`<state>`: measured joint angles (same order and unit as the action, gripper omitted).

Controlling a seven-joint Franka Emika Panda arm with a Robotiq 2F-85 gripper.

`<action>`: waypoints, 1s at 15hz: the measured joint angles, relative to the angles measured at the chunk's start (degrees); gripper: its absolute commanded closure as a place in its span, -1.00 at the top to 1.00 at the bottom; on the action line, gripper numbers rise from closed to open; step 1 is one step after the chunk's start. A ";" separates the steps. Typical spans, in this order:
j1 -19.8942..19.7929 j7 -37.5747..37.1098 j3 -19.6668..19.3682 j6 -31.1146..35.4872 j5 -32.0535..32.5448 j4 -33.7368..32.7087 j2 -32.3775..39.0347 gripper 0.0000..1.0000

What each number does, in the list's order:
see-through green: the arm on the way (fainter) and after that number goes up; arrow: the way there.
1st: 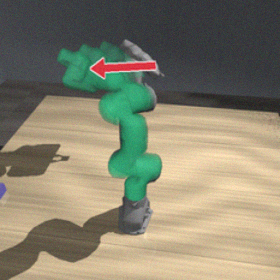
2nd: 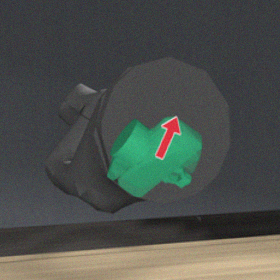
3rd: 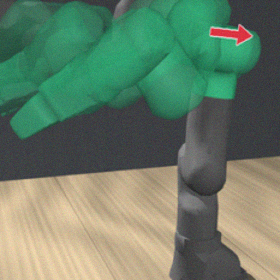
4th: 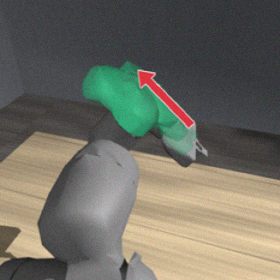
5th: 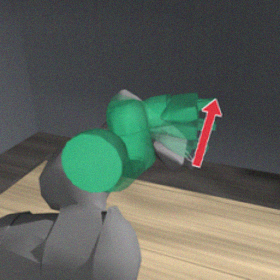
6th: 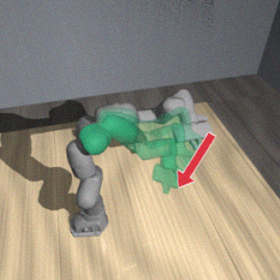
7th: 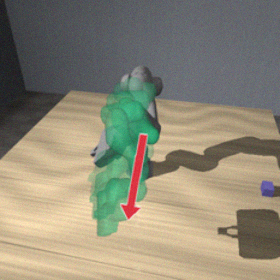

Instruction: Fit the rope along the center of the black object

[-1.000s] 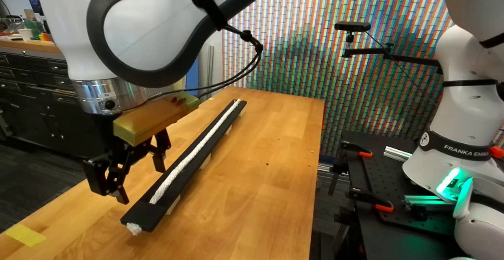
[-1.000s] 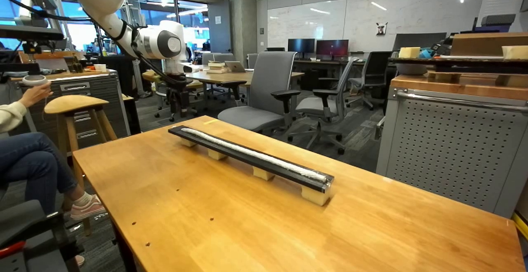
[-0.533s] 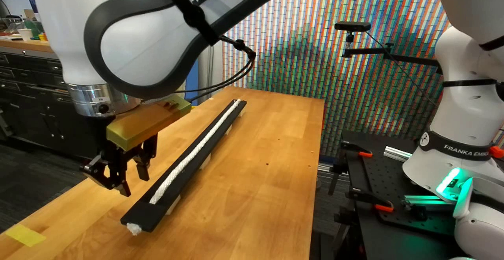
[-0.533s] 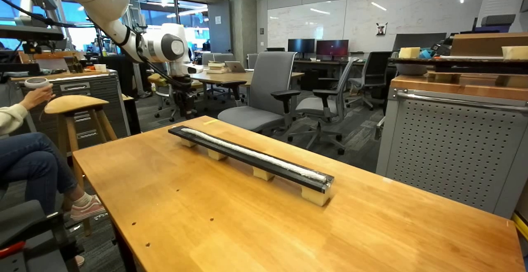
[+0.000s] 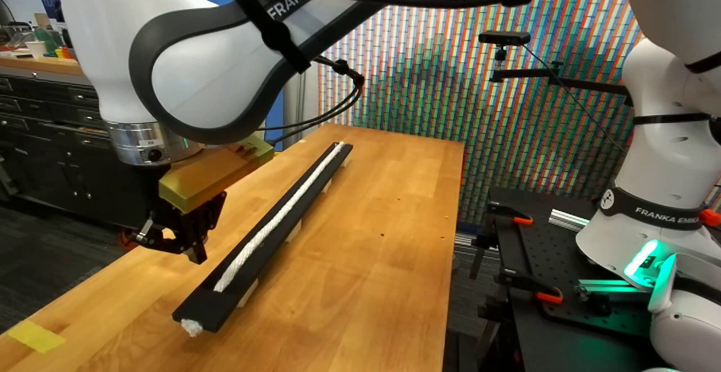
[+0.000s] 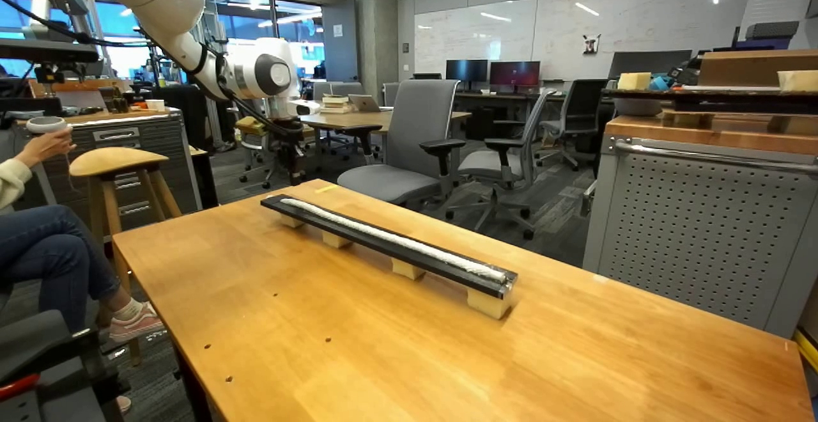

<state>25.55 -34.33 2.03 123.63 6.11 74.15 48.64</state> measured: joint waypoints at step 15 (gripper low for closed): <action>0.35 -3.39 -0.70 0.00 0.34 5.64 -2.12 -1.00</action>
<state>25.90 -37.72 1.33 123.64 6.45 79.79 46.52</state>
